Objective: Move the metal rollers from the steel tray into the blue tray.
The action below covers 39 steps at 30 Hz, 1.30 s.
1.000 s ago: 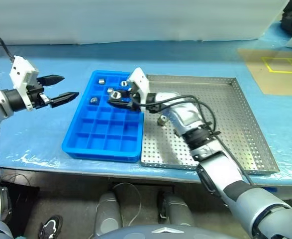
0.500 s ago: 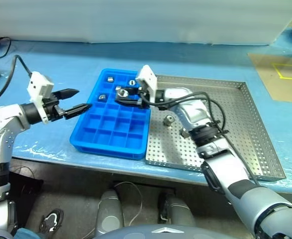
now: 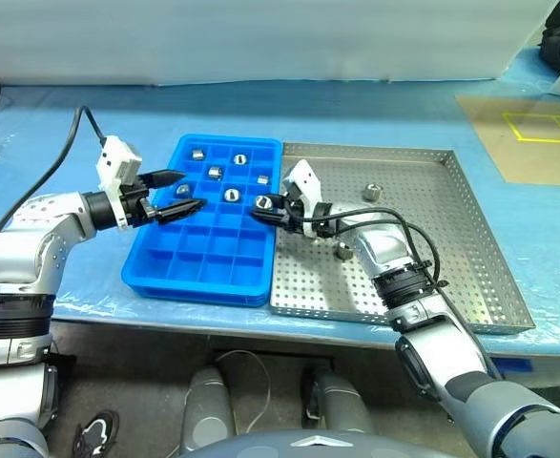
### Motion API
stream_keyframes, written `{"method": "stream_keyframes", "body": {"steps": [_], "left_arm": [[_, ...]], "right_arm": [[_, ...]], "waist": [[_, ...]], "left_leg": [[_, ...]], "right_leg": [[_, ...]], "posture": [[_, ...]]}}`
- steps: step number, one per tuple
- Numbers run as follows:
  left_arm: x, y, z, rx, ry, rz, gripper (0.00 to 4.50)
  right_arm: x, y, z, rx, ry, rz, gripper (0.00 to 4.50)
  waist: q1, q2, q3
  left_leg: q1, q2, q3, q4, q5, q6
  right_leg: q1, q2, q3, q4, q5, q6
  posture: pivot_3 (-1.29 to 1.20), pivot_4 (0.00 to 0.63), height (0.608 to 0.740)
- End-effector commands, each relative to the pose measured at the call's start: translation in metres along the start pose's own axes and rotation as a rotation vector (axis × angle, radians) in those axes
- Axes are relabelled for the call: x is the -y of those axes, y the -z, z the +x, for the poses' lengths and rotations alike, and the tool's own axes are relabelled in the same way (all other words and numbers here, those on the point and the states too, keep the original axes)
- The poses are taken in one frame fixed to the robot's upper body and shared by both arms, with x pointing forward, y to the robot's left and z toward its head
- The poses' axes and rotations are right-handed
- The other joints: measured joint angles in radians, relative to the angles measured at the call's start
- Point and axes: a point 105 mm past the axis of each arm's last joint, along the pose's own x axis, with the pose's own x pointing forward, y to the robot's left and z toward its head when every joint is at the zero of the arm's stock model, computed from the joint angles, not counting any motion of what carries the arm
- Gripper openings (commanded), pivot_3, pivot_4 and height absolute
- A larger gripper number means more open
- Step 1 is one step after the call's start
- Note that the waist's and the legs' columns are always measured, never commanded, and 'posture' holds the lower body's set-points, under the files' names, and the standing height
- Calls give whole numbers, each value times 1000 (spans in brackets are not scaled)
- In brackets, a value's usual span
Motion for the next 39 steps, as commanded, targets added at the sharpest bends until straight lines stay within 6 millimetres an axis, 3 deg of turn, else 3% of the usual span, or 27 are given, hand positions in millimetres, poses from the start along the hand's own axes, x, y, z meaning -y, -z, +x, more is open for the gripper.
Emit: {"method": "stream_keyframes", "body": {"steps": [1, 4, 8, 14, 17, 21, 24, 26, 32, 39], "left_arm": [[-3, -15, 0, 33, -7, 44, 4500], [-2, -13, 1, 28, -1, 42, 4500], [2, -10, 4, 19, 15, 42, 4500], [2, -11, 5, 22, 21, 43, 4500], [4, -11, 6, 21, 34, 39, 4500], [13, -7, 11, 15, 84, 17, 4500], [26, -3, 20, 16, 142, -1, 4500], [36, -1, 29, 24, 191, -13, 4500], [52, 1, 50, 36, 274, -18, 4500], [55, 1, 60, 39, 320, -20, 4500]], "right_arm": [[-5, -17, 3, 73, -13, -6, 1693], [-7, -17, 7, 92, -20, 60, 1693], [4, 2, 6, 28, 46, 4, 1693], [0, 16, -5, 1, 24, 36, 3557], [7, 5, -17, 48, 68, 63, 3557], [6, -24, -47, 131, 53, 88, 3557], [3, -46, -80, 171, 41, 82, 3557], [4, -50, -106, 143, 75, 43, 3557], [15, -13, -161, -67, 204, 5, 3557], [52, 30, -212, -162, 467, 63, 3557]], "waist": [[0, 0, 0], [0, 0, 0], [2, 0, 0], [3, 0, 0], [5, 0, 0], [5, 0, 0], [3, 0, 0], [5, 0, 0], [1, 0, 0], [-21, 0, 0]], "left_leg": [[0, 0, 0, 0, 0, 0], [0, 0, 0, 0, 0, 0], [1, 0, 0, 0, 0, 0], [1, 0, 0, 0, 0, 0], [2, 0, 0, 0, 0, 0], [2, -1, 0, 1, 0, 0], [2, -1, 0, 0, 0, 0], [2, -1, 0, 0, 0, 0], [5, -1, 1, -1, -1, 1], [6, -1, 4, 1, -1, 2]], "right_leg": [[0, 0, 0, 0, 0, 0], [0, 0, 0, 0, 0, 0], [1, 0, 0, 0, 0, 0], [1, -1, 0, 0, 0, 0], [3, -1, 0, 0, 0, 0], [3, -1, 0, 0, 0, 0], [3, -1, 0, 0, 0, 0], [3, -1, 0, -1, 0, 0], [5, 0, 2, -3, -1, 1], [5, 0, 4, -3, -4, 8]], "posture": [[-64, 150, 740], [-67, 150, 740], [-68, 150, 740], [-79, 150, 740], [-93, 150, 740], [-118, 150, 740], [-140, 150, 740], [-152, 150, 740], [-207, 150, 740], [-251, 150, 740]]}}
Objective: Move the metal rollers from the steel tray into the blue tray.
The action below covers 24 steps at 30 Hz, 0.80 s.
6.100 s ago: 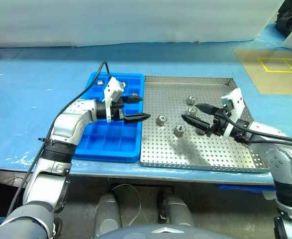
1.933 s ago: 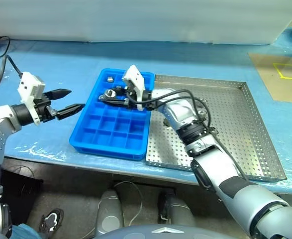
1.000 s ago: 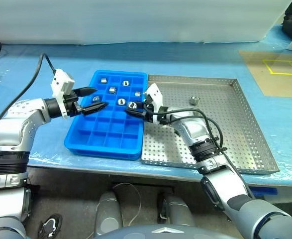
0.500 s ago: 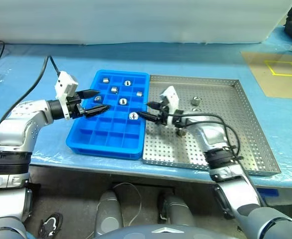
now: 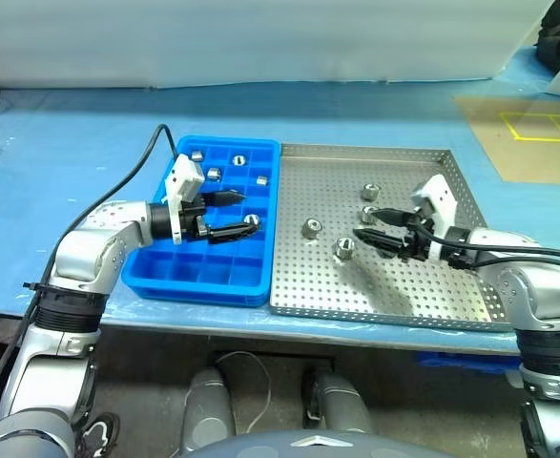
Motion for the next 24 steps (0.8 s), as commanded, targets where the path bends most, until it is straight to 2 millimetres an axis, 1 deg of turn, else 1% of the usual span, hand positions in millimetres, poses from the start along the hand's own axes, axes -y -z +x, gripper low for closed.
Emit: {"method": "stream_keyframes", "body": {"steps": [1, 3, 6, 8, 10, 13, 17, 21, 24], "left_arm": [[-1, -7, 2, 11, 20, 36, 4500], [-2, -6, 3, 5, 26, 34, 4500], [-5, -4, 2, -7, 29, 39, 4500], [-5, -6, 3, 0, 33, 41, 4500], [-6, -12, 3, 33, 35, 22, 4500], [-8, -11, 2, 28, 20, 14, 4500], [-8, -8, 0, 15, 19, 16, 4500], [-9, -9, -1, 13, 14, 18, 4500], [-9, -8, -2, 11, 13, 16, 4500]], "right_arm": [[24, 8, -10, 15, 125, 10, 3557], [23, 12, -8, 31, 117, 61, 3557], [25, 29, -3, 2, 138, 83, 3557], [29, 50, 0, -60, 177, 54, 3557], [28, 64, 3, -88, 187, 52, 3557], [22, 68, 8, -72, 175, 66, 3557], [31, 83, 9, -83, 229, 114, 3557], [33, 83, 9, -64, 238, 122, 3557], [31, 74, 11, -20, 220, 130, 2932]], "waist": [[-8, 0, 0], [-14, 0, 0], [-23, 0, 0], [-25, 0, 0], [-27, 0, 0], [-29, 0, 0], [-36, 0, 0], [-34, 0, -1], [-34, 0, -1]], "left_leg": [[0, 0, 0, 0, 0, 0], [0, 0, 1, 1, -1, 2], [0, 0, 1, 1, -2, 4], [-1, 0, 1, 1, -3, 5], [-1, 0, 2, 1, -3, 5], [-1, 0, 2, 1, -3, 6], [0, 0, 2, 1, -4, 6], [2, 0, 2, 2, -5, 9], [5, 0, 2, 3, -6, 10]], "right_leg": [[0, 0, 0, 0, 0, 0], [0, 0, 1, 0, 0, 0], [-1, 1, 1, 0, 0, 0], [-1, 0, 1, -1, 1, -1], [0, 0, 1, -2, 3, -4], [0, 0, 1, -3, 3, -5], [1, 0, 2, -3, 2, -2], [4, 0, 2, -4, 0, 0], [7, 0, 2, -5, 0, 0]], "posture": [[-258, 150, 740], [-268, 150, 740], [-273, 150, 740], [-271, 150, 740], [-266, 150, 740], [-263, 150, 740], [-258, 150, 740], [-254, 150, 740], [-253, 150, 740]]}}
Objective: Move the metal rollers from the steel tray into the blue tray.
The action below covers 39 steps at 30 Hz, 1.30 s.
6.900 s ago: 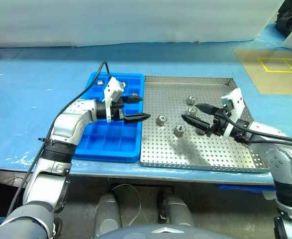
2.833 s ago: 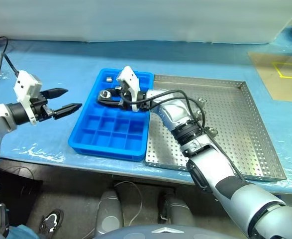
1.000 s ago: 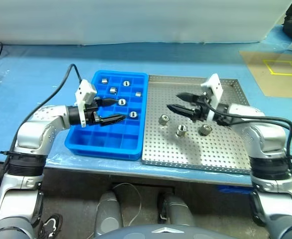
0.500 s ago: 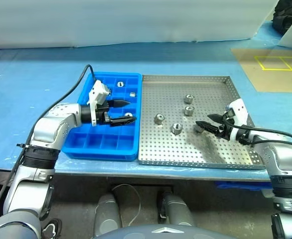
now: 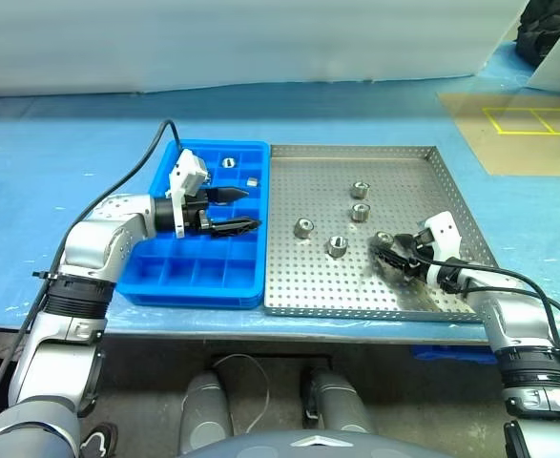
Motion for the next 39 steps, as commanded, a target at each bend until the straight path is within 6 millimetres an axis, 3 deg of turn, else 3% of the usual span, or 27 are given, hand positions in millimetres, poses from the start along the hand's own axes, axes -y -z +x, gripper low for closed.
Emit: {"method": "stream_keyframes", "body": {"steps": [1, 4, 13, 16, 20, 24, 28, 39], "left_arm": [[0, -10, -5, 17, -4, 30, 4500], [1, -10, -4, 17, -1, 30, 4500], [0, -9, -8, 12, -10, 30, 4500], [-2, -11, -13, 12, -25, 32, 4500], [-11, -13, -25, 3, -76, 44, 4500], [-13, -12, -34, -8, -98, 43, 4500], [-7, -14, -35, -9, -97, 50, 4500], [6, -8, -47, -8, -153, 34, 4500]], "right_arm": [[2, -3, -1, 20, 4, 29, 2616], [0, -7, 2, 20, 5, 8, 1673], [-14, -31, 2, 53, -65, -30, 1630], [-32, -54, -1, 94, -151, -67, 1630], [-80, -94, 1, 165, -354, -159, 1630], [-125, -114, 15, 201, -526, -197, 1630], [-150, -119, 24, 203, -640, -196, 1630], [-171, -96, 33, 88, -798, -241, 1630]], "waist": [[0, 0, 0], [0, 0, 0], [-1, 1, 0], [-1, 1, 1], [-3, 2, 1], [-1, 2, 1], [13, 2, 1], [33, 2, 1]], "left_leg": [[0, 0, 0, 0, 0, 0], [-1, 0, 0, 0, 0, 0], [-2, 0, 0, -4, -1, 1], [-2, 0, 1, -4, -1, 2], [-1, 0, 1, -4, -1, 2], [0, 1, 1, -5, -1, 1], [-2, 0, 1, -5, 0, 0], [-4, 0, 0, -5, 0, 0]], "right_leg": [[0, 0, 0, -1, 0, 0], [0, 0, 0, -2, 0, 1], [0, 0, -1, -7, 4, -6], [-1, 0, 0, -7, 4, -6], [-1, 0, 0, -7, 4, -5], [-1, 1, 0, -5, 4, -5], [-1, 0, -1, -6, 4, -6], [-2, -1, -3, -6, 4, -6]], "posture": [[-253, 150, 740], [-254, 150, 740], [-248, 150, 740], [-246, 150, 740], [-231, 150, 740], [-214, 150, 740], [-151, 150, 740], [-71, 150, 740]]}}
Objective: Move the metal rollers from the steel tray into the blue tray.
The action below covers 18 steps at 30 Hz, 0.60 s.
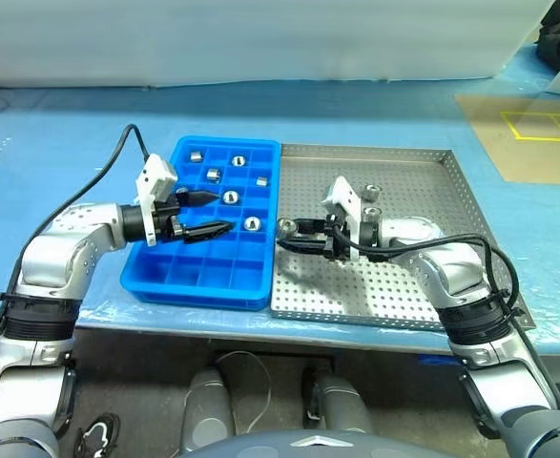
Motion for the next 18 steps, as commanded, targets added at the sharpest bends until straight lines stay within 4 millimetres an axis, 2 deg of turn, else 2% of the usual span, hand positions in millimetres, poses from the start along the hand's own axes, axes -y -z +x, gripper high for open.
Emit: {"method": "stream_keyframes", "body": {"steps": [1, 18], "left_arm": [[2, -14, -7, 30, -21, 45, 4500], [8, -14, -1, 29, 3, 44, 4500]], "right_arm": [[-4, -9, 3, 12, -42, -51, 1630], [-8, -4, 0, -7, -70, -33, 1630]], "waist": [[1, 0, 0], [2, 0, 0]], "left_leg": [[0, 0, 0, 0, 0, 0], [0, 0, 0, 0, 1, -1]], "right_leg": [[0, 0, 0, 0, 0, 0], [0, 0, 0, 0, 0, 0]], "posture": [[-69, 150, 740], [-81, 150, 740]]}}
